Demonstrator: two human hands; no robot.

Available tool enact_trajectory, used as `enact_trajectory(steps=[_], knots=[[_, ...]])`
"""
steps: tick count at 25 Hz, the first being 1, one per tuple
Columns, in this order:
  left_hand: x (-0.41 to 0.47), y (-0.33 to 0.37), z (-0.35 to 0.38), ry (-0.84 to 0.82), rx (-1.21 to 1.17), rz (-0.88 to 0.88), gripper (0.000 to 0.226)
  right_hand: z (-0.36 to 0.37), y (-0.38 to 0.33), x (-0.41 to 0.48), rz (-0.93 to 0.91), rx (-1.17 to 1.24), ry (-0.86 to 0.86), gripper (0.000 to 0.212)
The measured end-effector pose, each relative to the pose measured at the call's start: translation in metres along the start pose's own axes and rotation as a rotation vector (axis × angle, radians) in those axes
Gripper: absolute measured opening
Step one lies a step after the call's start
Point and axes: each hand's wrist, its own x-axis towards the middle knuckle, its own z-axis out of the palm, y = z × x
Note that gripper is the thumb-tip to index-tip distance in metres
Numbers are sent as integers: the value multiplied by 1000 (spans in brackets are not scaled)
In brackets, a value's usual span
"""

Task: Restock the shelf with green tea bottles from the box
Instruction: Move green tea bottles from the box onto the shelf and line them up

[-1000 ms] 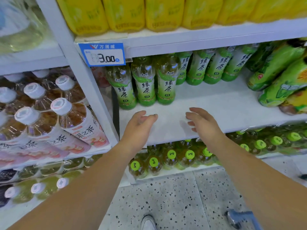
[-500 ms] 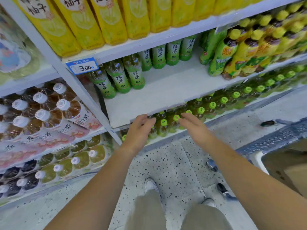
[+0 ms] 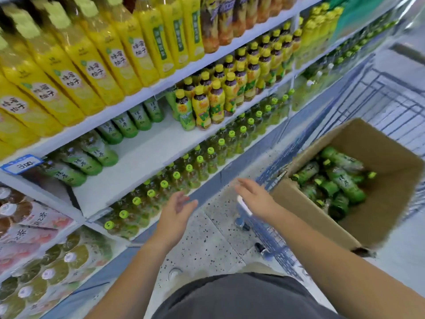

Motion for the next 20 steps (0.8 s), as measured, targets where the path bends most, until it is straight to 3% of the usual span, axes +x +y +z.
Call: enact_trajectory(steps=[10, 20], knots=[[22, 90, 163, -321, 92, 84, 49, -167, 74, -52, 167, 136, 291, 56], [83, 143, 290, -752, 301, 104, 63, -206, 119, -72, 424, 369, 595, 64]])
